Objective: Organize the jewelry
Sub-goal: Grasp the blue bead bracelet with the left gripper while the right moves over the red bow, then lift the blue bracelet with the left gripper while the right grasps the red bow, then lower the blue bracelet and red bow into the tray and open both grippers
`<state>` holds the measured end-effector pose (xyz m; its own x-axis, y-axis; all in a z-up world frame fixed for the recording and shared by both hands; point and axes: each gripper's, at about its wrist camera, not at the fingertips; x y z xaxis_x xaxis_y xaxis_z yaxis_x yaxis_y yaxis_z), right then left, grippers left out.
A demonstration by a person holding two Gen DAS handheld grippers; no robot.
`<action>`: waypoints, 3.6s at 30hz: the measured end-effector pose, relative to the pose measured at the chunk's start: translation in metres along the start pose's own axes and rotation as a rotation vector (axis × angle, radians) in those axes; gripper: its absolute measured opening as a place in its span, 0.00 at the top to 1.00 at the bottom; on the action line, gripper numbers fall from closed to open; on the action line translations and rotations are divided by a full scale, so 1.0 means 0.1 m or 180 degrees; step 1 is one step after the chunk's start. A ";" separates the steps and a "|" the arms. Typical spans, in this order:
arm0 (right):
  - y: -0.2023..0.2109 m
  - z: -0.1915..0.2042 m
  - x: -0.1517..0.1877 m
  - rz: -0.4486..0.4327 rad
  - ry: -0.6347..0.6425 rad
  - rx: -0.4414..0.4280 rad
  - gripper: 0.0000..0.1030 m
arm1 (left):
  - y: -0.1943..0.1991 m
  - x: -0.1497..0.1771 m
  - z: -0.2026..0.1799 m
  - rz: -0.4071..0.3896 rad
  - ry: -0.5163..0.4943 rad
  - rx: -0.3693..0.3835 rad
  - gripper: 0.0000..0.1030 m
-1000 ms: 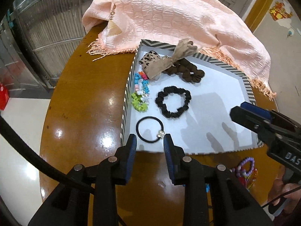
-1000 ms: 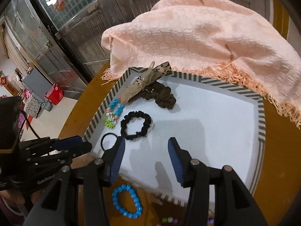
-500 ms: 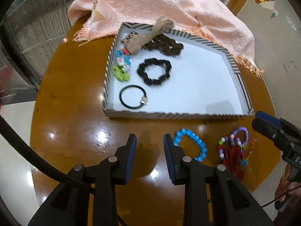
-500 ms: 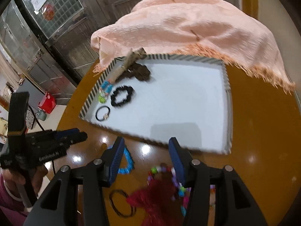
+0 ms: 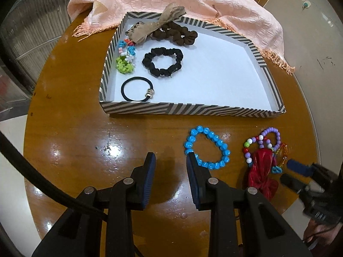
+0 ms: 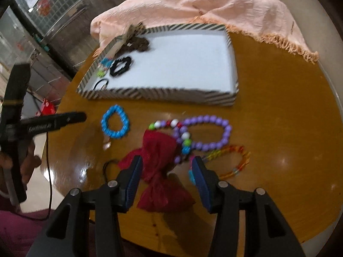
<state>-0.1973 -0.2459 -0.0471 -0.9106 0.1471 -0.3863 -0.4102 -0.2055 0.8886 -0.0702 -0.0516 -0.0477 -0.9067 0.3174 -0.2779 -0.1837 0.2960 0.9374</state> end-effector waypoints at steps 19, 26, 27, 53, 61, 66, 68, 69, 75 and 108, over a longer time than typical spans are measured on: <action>-0.29 0.14 0.11 0.0222 0.0331 0.0104 0.51 | -0.29 -0.09 -0.20 0.0194 0.0032 0.0029 0.66; -0.36 0.14 0.10 0.0243 0.0387 0.0124 0.51 | -0.35 -0.11 -0.31 0.0157 -0.0054 -0.0155 0.66; -0.37 0.15 0.10 0.0246 0.0400 0.0125 0.51 | -0.36 -0.11 -0.32 0.0137 -0.0073 -0.0189 0.66; 0.19 0.25 -0.31 -0.0243 0.0359 -0.0216 0.83 | 0.34 -0.24 -0.35 -0.0197 -0.0175 0.0269 0.93; 0.21 0.25 -0.50 -0.0355 0.0315 -0.0223 0.83 | 0.59 -0.40 -0.43 -0.0378 -0.0272 0.0211 0.93; 0.21 0.20 -0.66 -0.0416 0.0240 -0.0229 0.83 | 0.64 -0.51 -0.48 -0.0442 -0.0312 0.0189 0.93; 0.20 0.16 -0.73 -0.0439 0.0218 -0.0204 0.83 | 0.64 -0.57 -0.50 -0.0457 -0.0326 0.0181 0.93; 0.20 0.14 -0.77 -0.0445 0.0203 -0.0198 0.83 | 0.63 -0.58 -0.51 -0.0463 -0.0332 0.0173 0.93; 0.17 0.01 -0.96 -0.0483 0.0134 -0.0143 0.83 | 0.57 -0.74 -0.61 -0.0476 -0.0386 0.0112 0.93; -0.66 -0.32 -2.13 -0.0260 -0.0086 -0.0129 0.83 | -0.29 -1.51 -0.67 -0.0090 -0.0245 0.0054 0.93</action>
<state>0.0222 -0.2943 -0.0311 -0.8724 0.1909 -0.4499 -0.4854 -0.2306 0.8433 0.0463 -0.1689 -0.0194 -0.8692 0.3768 -0.3201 -0.2017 0.3210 0.9254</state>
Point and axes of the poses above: each gripper's, at about its wrist camera, not at the fingertips, and y roughly against the way its jaws point, z to its left, x to its underside, and after that the axes turned 3 degrees about z, right-handed
